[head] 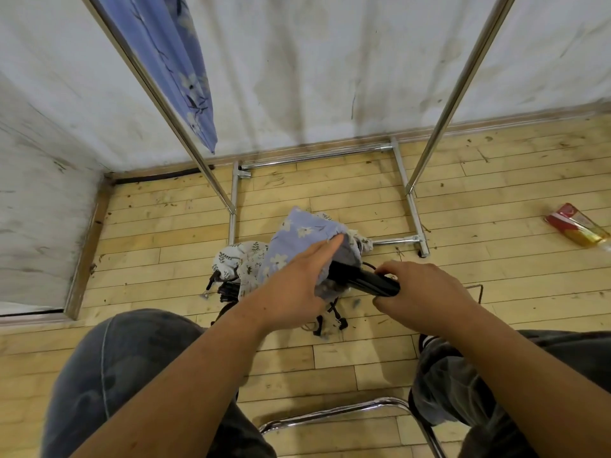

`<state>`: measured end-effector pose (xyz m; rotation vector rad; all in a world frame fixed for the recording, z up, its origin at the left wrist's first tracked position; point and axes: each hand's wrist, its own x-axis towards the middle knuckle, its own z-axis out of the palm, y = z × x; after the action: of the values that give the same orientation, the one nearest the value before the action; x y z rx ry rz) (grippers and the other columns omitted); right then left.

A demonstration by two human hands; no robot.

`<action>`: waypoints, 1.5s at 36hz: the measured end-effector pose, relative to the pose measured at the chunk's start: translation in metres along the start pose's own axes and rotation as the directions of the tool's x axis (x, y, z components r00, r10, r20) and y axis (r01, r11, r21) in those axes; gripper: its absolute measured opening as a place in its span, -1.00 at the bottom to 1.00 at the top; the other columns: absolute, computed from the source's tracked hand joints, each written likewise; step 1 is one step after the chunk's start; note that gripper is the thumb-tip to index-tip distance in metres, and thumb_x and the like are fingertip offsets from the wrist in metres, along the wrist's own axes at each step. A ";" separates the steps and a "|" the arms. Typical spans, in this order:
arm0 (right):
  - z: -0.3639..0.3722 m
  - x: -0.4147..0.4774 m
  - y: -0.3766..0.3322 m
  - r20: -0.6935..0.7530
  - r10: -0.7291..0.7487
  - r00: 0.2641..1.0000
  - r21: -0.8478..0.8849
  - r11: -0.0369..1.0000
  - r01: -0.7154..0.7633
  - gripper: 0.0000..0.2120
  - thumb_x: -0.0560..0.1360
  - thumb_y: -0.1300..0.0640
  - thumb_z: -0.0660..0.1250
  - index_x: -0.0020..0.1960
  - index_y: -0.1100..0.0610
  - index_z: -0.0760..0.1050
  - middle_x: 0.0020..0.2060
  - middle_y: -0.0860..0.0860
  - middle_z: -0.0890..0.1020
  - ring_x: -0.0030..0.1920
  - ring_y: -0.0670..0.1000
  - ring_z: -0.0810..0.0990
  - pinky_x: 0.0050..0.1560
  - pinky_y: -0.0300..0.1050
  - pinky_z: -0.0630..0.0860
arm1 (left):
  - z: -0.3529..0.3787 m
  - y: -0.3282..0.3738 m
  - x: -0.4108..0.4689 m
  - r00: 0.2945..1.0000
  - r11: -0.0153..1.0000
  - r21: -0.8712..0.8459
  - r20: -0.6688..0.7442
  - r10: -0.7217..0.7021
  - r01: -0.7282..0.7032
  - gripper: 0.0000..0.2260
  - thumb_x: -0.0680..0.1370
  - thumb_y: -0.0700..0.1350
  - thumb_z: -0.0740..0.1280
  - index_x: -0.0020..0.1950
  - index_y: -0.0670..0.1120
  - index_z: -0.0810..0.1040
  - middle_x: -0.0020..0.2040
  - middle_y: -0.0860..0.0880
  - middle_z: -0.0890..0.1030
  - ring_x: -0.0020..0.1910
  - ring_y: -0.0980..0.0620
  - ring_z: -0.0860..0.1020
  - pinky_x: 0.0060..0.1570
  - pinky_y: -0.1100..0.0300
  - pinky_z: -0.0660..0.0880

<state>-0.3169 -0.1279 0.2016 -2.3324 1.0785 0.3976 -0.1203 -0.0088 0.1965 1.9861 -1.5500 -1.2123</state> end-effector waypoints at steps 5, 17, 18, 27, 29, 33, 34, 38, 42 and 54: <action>-0.001 0.000 -0.005 0.085 -0.004 0.996 0.168 0.986 -0.011 -0.60 0.54 -0.08 0.38 0.37 -0.11 0.48 -0.07 -0.10 0.62 -0.20 -0.13 0.60 -0.17 -0.20 0.59 | 0.000 -0.002 0.003 1.000 1.000 0.005 -0.028 -0.011 0.011 -0.15 0.59 -0.25 0.39 0.70 0.10 -0.07 0.60 0.20 0.17 0.21 -0.08 0.43 -0.15 0.57 0.37; -0.005 0.004 -0.011 0.242 -0.058 0.969 0.484 0.872 -0.069 -0.63 0.57 -0.09 0.33 0.37 -0.15 0.51 -0.22 -0.02 0.65 -0.37 -0.08 0.54 -0.35 -0.21 0.48 | -0.005 -0.009 0.004 0.996 0.999 0.044 -0.092 -0.011 0.015 -0.11 0.58 -0.15 0.46 0.69 0.11 -0.09 0.62 0.16 0.15 0.50 0.05 0.29 0.27 0.25 0.36; -0.006 0.003 -0.012 0.246 -0.061 0.967 0.520 0.851 -0.078 -0.65 0.57 -0.09 0.32 0.35 -0.14 0.52 -0.18 0.00 0.68 -0.32 -0.06 0.57 -0.32 -0.19 0.50 | -0.006 -0.008 0.004 0.996 0.998 0.051 -0.093 -0.016 0.021 -0.10 0.57 -0.14 0.46 0.70 0.11 -0.09 0.63 0.15 0.14 0.54 0.07 0.25 0.34 0.21 0.36; -0.011 -0.002 -0.015 0.275 -0.102 0.956 0.675 0.729 -0.116 -0.71 0.61 -0.04 0.26 0.19 -0.33 0.65 0.09 -0.18 0.68 0.08 -0.12 0.63 0.13 -0.10 0.58 | -0.003 0.007 0.001 0.999 0.999 -0.024 -0.044 -0.029 0.028 -0.08 0.54 -0.17 0.46 0.69 0.16 -0.08 0.66 0.19 0.06 0.57 0.08 0.23 0.22 0.28 0.37; -0.008 -0.005 -0.018 0.367 -0.097 0.925 0.695 0.690 -0.204 -0.72 0.63 -0.03 0.24 0.20 -0.26 0.67 0.06 -0.01 0.70 -0.02 0.03 0.65 0.00 0.00 0.64 | 0.001 0.012 0.001 0.999 0.998 -0.057 -0.023 -0.023 0.021 -0.09 0.56 -0.20 0.45 0.69 0.19 -0.07 0.66 0.19 0.08 0.54 0.07 0.28 0.18 0.35 0.39; -0.010 -0.009 -0.019 0.450 -0.105 0.887 0.743 0.595 -0.306 -0.70 0.68 0.08 0.19 0.25 -0.16 0.63 0.05 0.17 0.65 -0.14 0.07 0.63 -0.10 -0.07 0.65 | 0.005 0.016 0.002 1.000 0.995 -0.096 -0.018 -0.013 0.011 -0.10 0.57 -0.11 0.48 0.68 0.21 -0.07 0.65 0.19 0.12 0.50 0.08 0.34 0.15 0.40 0.45; -0.010 -0.008 -0.018 0.444 -0.103 0.890 0.750 0.586 -0.307 -0.70 0.69 0.07 0.17 0.27 -0.16 0.61 0.05 0.16 0.65 -0.15 0.05 0.62 -0.10 -0.07 0.63 | 0.003 0.016 0.002 1.000 0.994 -0.108 -0.024 -0.016 0.013 -0.10 0.57 -0.09 0.48 0.68 0.21 -0.08 0.65 0.20 0.12 0.51 0.08 0.34 0.22 0.31 0.47; -0.009 -0.003 -0.016 0.370 -0.072 0.926 0.761 0.596 -0.258 -0.72 0.68 -0.09 0.19 0.18 -0.22 0.67 0.05 0.06 0.70 -0.16 0.01 0.66 -0.04 -0.04 0.59 | -0.001 0.019 0.001 0.998 0.987 -0.161 -0.050 -0.031 0.022 -0.10 0.56 -0.04 0.49 0.68 0.22 -0.07 0.65 0.23 0.11 0.51 0.13 0.33 0.36 0.13 0.47; -0.012 -0.003 -0.015 0.290 -0.085 0.953 0.776 0.604 -0.182 -0.71 0.62 -0.27 0.23 0.15 -0.23 0.66 0.02 -0.10 0.73 -0.03 0.01 0.71 0.18 0.10 0.58 | -0.002 0.018 0.001 0.995 0.981 -0.192 -0.097 -0.036 0.017 -0.10 0.56 -0.11 0.49 0.68 0.23 -0.05 0.63 0.22 0.16 0.49 0.16 0.36 0.27 0.24 0.48; -0.014 -0.007 -0.021 -0.043 -0.284 0.958 0.606 0.755 0.251 -0.65 0.42 -0.10 0.57 0.16 -0.18 0.60 0.04 -0.21 0.61 0.07 -0.27 0.55 -0.02 -0.45 0.50 | -0.005 0.016 0.001 0.994 0.976 -0.215 -0.095 -0.048 0.027 -0.03 0.49 -0.21 0.51 0.66 0.29 -0.02 0.52 -0.04 0.42 0.40 0.03 0.48 0.08 0.33 0.49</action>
<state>-0.3043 -0.1204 0.2233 -1.8330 0.6867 -0.0139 -0.1261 -0.0160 0.2103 1.9122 -1.2822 -1.2188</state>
